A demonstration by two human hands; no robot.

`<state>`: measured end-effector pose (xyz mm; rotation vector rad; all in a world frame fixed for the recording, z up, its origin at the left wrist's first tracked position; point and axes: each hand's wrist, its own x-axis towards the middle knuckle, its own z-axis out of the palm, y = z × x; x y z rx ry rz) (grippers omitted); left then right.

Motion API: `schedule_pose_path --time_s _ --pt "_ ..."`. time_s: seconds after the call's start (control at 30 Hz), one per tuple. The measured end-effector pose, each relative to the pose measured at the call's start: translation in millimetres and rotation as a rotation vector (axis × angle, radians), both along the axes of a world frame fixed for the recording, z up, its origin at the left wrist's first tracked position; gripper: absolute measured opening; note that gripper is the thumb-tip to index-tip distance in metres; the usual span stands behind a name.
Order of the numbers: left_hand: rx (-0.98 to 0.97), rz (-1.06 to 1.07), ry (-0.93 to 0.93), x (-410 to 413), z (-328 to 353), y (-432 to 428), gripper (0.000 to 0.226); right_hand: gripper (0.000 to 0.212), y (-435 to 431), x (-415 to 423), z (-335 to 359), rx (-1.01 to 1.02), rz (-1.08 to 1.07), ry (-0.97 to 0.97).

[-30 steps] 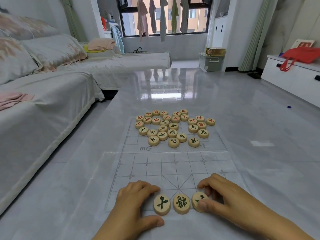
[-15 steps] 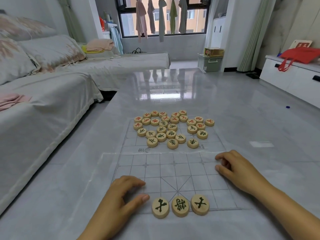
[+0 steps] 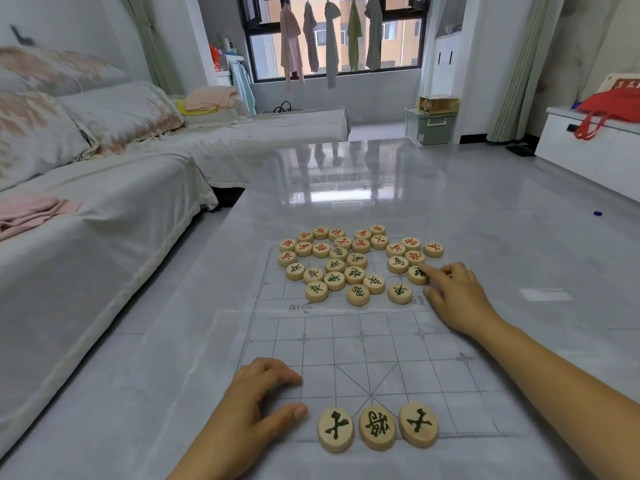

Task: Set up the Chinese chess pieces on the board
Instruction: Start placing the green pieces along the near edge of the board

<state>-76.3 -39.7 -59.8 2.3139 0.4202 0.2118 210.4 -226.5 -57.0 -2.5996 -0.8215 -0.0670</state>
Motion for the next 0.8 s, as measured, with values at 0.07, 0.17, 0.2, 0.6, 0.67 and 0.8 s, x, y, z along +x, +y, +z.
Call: schedule_pose_path --time_s 0.07,0.17,0.2,0.6,0.67,0.8 --pt "-0.011 -0.008 0.015 1 1 1 0.076 0.042 0 -1 -7 -0.014 0.003 -0.067" --pt "-0.021 -0.026 0.053 5 8 4 0.073 0.04 -3 0 -8 0.046 0.015 -0.053" --pt "-0.012 -0.025 0.065 9 12 3 0.064 0.04 -3 0 -8 0.057 0.026 -0.053" --pt "0.361 0.171 -0.019 160 15 32 0.04 0.044 -2 1 -6 0.135 -0.009 0.025" --pt "0.397 0.138 -0.009 169 11 32 0.045 0.045 -3 2 -6 0.144 -0.006 0.034" --pt "0.574 0.084 0.063 173 5 29 0.043 0.045 -2 4 -7 0.161 -0.007 0.052"
